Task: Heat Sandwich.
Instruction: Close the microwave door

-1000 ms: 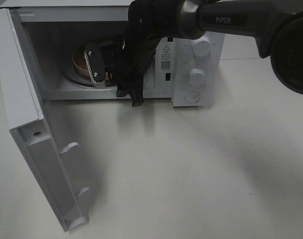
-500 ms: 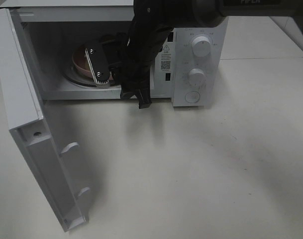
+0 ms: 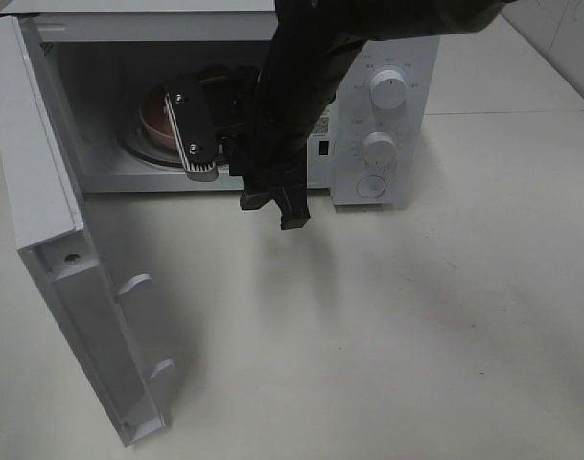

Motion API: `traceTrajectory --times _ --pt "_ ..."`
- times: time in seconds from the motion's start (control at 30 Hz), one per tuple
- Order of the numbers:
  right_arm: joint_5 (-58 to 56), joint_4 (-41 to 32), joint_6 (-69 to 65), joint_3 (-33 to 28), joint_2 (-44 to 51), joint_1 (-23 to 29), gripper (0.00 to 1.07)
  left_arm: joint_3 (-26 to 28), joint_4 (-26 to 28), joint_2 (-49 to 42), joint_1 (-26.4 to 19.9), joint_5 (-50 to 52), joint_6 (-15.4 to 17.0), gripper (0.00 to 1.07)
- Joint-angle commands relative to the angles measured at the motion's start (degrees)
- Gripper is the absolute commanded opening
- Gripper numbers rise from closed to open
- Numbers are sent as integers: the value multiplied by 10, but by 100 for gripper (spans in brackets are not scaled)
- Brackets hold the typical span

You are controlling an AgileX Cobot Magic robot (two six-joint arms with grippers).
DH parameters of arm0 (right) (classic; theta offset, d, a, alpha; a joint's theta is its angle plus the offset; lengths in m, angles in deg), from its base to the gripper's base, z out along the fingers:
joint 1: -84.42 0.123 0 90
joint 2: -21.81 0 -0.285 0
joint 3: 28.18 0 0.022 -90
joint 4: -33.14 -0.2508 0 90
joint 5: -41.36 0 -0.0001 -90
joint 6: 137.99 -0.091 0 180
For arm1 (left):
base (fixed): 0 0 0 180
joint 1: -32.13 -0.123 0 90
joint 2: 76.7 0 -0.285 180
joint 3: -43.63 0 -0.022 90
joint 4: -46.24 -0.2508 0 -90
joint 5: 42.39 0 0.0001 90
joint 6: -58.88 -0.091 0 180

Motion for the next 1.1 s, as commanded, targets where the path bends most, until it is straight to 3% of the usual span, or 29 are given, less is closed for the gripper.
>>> traceTrajectory --times 0.03,0.53,0.93,1.1 --pt "-3 -3 -36 -34 33 4 44 -1 0 -11 -1 5 1 98" --pt "-20 -1 -252 -168 171 4 44 -1 0 -11 -1 5 1 98" --pt "-96 -1 -486 -168 198 -61 44 -1 0 -11 -1 5 1 98" --pt "-129 -1 -559 -168 205 -117 44 -1 0 -11 -1 5 1 98"
